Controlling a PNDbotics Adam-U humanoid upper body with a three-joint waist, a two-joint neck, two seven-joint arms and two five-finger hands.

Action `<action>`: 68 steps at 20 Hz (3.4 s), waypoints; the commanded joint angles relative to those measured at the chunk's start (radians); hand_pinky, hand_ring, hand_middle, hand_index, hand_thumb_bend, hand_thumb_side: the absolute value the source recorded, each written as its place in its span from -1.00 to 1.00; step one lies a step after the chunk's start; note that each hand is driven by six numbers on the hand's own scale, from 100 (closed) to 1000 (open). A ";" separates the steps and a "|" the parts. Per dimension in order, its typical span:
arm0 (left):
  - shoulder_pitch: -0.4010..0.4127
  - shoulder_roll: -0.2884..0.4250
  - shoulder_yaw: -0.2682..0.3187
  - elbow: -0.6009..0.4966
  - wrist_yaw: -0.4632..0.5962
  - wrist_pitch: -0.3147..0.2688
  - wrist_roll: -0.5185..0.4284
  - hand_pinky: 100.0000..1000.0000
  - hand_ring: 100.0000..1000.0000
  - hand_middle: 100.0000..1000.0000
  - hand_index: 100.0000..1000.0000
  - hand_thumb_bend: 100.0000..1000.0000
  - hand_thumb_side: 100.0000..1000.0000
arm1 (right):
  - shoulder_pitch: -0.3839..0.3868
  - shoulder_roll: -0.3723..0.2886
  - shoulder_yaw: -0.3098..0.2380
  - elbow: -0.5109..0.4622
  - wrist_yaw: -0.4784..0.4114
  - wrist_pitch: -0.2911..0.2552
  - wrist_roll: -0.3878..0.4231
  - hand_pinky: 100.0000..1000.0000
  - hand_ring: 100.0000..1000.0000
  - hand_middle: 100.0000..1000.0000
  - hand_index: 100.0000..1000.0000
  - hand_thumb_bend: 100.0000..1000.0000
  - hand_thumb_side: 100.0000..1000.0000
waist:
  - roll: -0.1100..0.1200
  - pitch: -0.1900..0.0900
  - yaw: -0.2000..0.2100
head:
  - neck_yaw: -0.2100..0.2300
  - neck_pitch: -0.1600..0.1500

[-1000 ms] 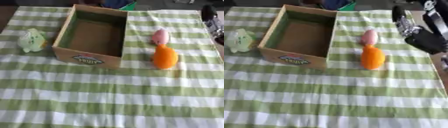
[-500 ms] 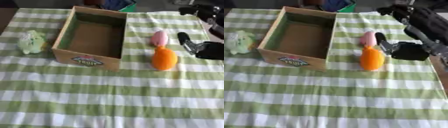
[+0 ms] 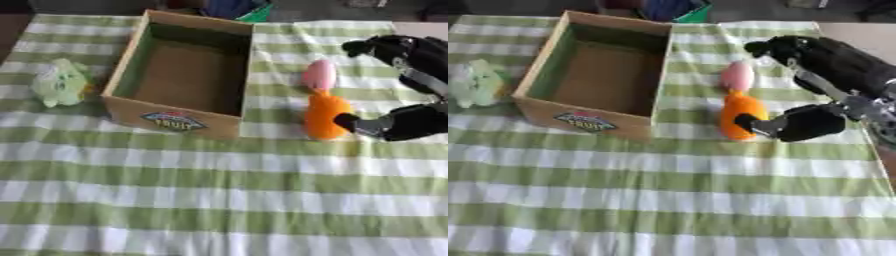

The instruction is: Pick up objects on the table and place them in the box.

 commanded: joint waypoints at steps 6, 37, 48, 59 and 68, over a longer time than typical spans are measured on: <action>-0.013 0.007 -0.002 -0.020 0.001 -0.001 -0.008 0.34 0.26 0.39 0.54 -1.00 0.67 | -0.024 -0.034 -0.003 -0.014 0.002 0.063 0.131 0.64 0.78 0.72 1.00 -0.15 0.19 | 0.000 -0.014 0.003 | -0.003 -0.010; -0.013 -0.006 -0.009 -0.020 0.006 0.005 -0.013 0.33 0.26 0.35 0.52 -1.00 0.66 | -0.182 0.135 0.065 0.256 0.175 0.087 0.481 0.57 0.73 0.51 0.84 -0.51 0.06 | 0.000 0.013 0.019 | -0.010 -0.019; -0.014 -0.008 -0.010 -0.020 0.007 0.006 -0.014 0.33 0.26 0.35 0.52 -1.00 0.66 | -0.191 0.147 0.062 0.251 0.140 0.133 0.380 0.37 0.50 -0.01 0.23 -1.00 -0.61 | 0.000 0.013 0.017 | -0.011 -0.019; -0.013 -0.009 -0.009 -0.020 0.007 0.009 -0.016 0.33 0.27 0.35 0.52 -1.00 0.65 | -0.189 0.133 0.048 0.194 0.114 0.160 0.316 0.28 0.41 -0.01 0.22 -1.00 -0.55 | -0.001 0.006 0.011 | -0.010 -0.020; -0.013 -0.005 -0.008 -0.020 0.006 0.008 -0.015 0.33 0.27 0.35 0.52 -1.00 0.65 | -0.196 0.093 -0.033 0.024 0.067 0.201 0.273 0.25 0.34 -0.10 0.14 -1.00 -0.56 | 0.002 -0.004 0.000 | -0.015 -0.009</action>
